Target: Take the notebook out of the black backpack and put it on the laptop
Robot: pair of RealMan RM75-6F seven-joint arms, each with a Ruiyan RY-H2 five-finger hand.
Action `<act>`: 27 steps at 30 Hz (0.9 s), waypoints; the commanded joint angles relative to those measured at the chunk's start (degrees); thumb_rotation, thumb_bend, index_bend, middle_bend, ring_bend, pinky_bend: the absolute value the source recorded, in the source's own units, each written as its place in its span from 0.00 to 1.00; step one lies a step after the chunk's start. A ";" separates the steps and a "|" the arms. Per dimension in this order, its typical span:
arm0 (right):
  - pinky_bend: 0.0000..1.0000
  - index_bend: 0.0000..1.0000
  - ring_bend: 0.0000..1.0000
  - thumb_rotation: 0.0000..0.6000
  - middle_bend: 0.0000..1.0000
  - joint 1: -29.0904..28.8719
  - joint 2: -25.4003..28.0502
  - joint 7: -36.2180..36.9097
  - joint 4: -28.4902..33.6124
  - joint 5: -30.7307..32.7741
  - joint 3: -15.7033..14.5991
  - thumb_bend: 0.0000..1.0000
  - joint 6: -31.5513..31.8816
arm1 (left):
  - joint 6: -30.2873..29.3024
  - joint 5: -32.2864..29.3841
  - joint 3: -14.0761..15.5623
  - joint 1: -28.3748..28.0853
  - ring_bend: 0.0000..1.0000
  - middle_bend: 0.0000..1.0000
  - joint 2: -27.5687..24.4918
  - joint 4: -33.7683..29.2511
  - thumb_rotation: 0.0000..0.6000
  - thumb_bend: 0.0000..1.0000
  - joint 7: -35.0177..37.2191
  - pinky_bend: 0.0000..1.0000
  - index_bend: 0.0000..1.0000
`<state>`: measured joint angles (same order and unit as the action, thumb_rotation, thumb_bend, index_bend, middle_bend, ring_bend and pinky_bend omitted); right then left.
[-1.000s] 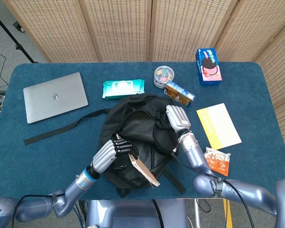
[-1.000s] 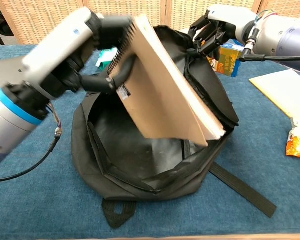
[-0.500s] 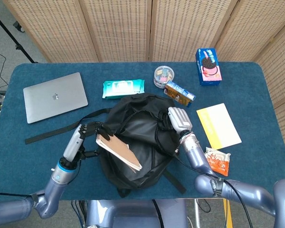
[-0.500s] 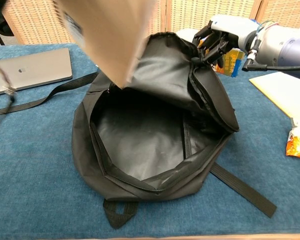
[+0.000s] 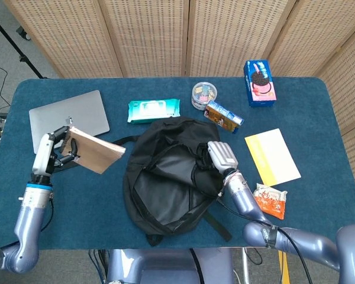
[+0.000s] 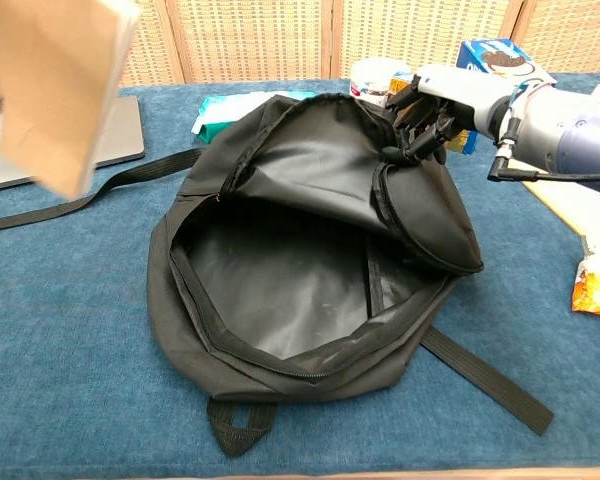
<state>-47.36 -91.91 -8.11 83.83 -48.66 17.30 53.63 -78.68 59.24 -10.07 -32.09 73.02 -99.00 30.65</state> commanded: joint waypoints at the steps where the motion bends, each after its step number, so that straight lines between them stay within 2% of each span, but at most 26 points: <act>1: 0.66 0.66 0.70 1.00 0.69 0.24 -0.17 0.08 0.06 -0.31 -0.25 0.65 -0.02 | 6.94 -17.60 -5.13 0.29 0.47 0.53 -0.47 0.99 1.00 0.64 -11.29 0.51 0.79; 3: 0.66 0.66 0.70 1.00 0.69 0.40 -0.32 0.13 0.06 -0.52 -0.48 0.65 -0.14 | 8.22 -21.68 -6.47 -0.14 0.47 0.53 1.23 3.95 1.00 0.64 -13.22 0.51 0.79; 5: 0.66 0.66 0.70 1.00 0.69 0.55 -0.46 0.28 -0.05 -0.74 -0.62 0.65 -0.22 | 9.68 -23.13 -7.35 -0.55 0.39 0.42 2.66 6.09 1.00 0.62 -13.93 0.48 0.75; 6: 0.66 0.66 0.70 1.00 0.69 0.67 -0.50 0.34 -0.11 -0.94 -0.78 0.65 -0.30 | 11.71 -23.21 -7.61 -0.56 0.26 0.27 2.96 6.69 1.00 0.59 -13.49 0.40 0.65; 7: 0.66 0.66 0.70 1.00 0.69 0.81 -0.46 0.44 -0.08 -1.20 -0.94 0.65 -0.38 | 13.68 -22.89 -7.91 -0.43 0.13 0.12 2.97 7.38 1.00 0.55 -12.65 0.29 0.47; 8: 0.66 0.66 0.70 1.00 0.69 0.93 -0.40 0.54 -0.01 -1.46 -1.05 0.65 -0.43 | 14.36 -22.35 -8.22 -0.27 0.06 0.05 3.11 8.10 1.00 0.52 -12.04 0.20 0.34; 9: 0.66 0.66 0.70 1.00 0.69 1.05 -0.29 0.63 0.11 -1.78 -1.20 0.65 -0.46 | 14.04 -21.37 -8.55 -0.07 0.00 0.00 3.69 9.24 1.00 0.46 -11.51 0.10 0.17; 10: 0.66 0.66 0.70 1.00 0.69 1.17 -0.18 0.73 0.24 -2.09 -1.30 0.65 -0.47 | 13.53 -20.32 -8.74 0.14 0.00 0.00 4.38 10.28 1.00 0.40 -11.11 0.03 0.07; 11: 0.66 0.66 0.70 1.00 0.69 1.36 0.03 0.79 0.51 -2.70 -1.55 0.66 -0.43 | 12.16 -18.46 -9.01 0.48 0.00 0.00 5.53 11.77 1.00 0.37 -10.45 0.01 0.03; 13: 0.66 0.66 0.70 1.00 0.69 1.71 0.40 0.96 1.06 -3.67 -1.94 0.67 -0.33 | 10.16 -15.74 -9.29 1.08 0.00 0.00 6.99 13.40 1.00 0.30 -9.51 0.00 0.00; 15: 0.66 0.66 0.70 1.00 0.69 2.11 0.85 1.37 1.80 -4.68 -2.32 0.67 -0.31 | 8.40 -13.45 -9.64 1.65 0.00 0.00 8.00 14.44 1.00 0.28 -8.77 0.00 0.00; 20: 0.66 0.66 0.70 1.00 0.68 3.99 3.72 3.13 5.34 -13.08 -5.57 0.65 0.40 | 2.70 -7.62 -11.58 2.70 0.00 0.00 9.28 16.04 1.00 0.27 -8.40 0.00 0.00; 21: 0.66 0.66 0.70 1.00 0.66 4.28 4.18 3.57 5.68 -14.54 -6.08 0.62 0.62 | 2.37 -7.11 -11.67 2.84 0.00 0.00 9.25 15.98 1.00 0.27 -8.43 0.00 0.00; 23: 0.64 0.60 0.62 1.00 0.57 5.17 6.25 4.79 6.68 -22.00 -8.81 0.42 1.73 | 0.70 -4.43 -11.56 3.49 0.00 0.00 8.88 15.57 1.00 0.27 -8.89 0.00 0.00; 25: 0.50 0.48 0.42 1.00 0.39 5.89 9.11 5.75 8.39 -29.22 -11.98 0.17 2.66 | -0.85 -1.02 -10.32 4.26 0.00 0.00 8.47 15.27 1.00 0.27 -9.75 0.00 0.00; 26: 0.42 0.42 0.31 1.00 0.30 6.16 10.12 6.17 9.00 -31.38 -12.94 0.10 3.09 | -1.39 0.11 -9.87 4.63 0.00 0.00 8.37 15.13 1.00 0.27 -9.97 0.00 0.00; 27: 0.38 0.39 0.25 1.00 0.25 6.40 11.46 6.04 9.98 -34.36 -14.34 0.07 3.67 | -2.10 1.68 -9.06 5.07 0.00 0.00 8.16 14.96 1.00 0.27 -10.50 0.00 0.00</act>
<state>-42.64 -85.39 -3.86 90.44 -72.65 8.34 55.19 -78.89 57.79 -20.52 -28.23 81.57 -83.68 21.14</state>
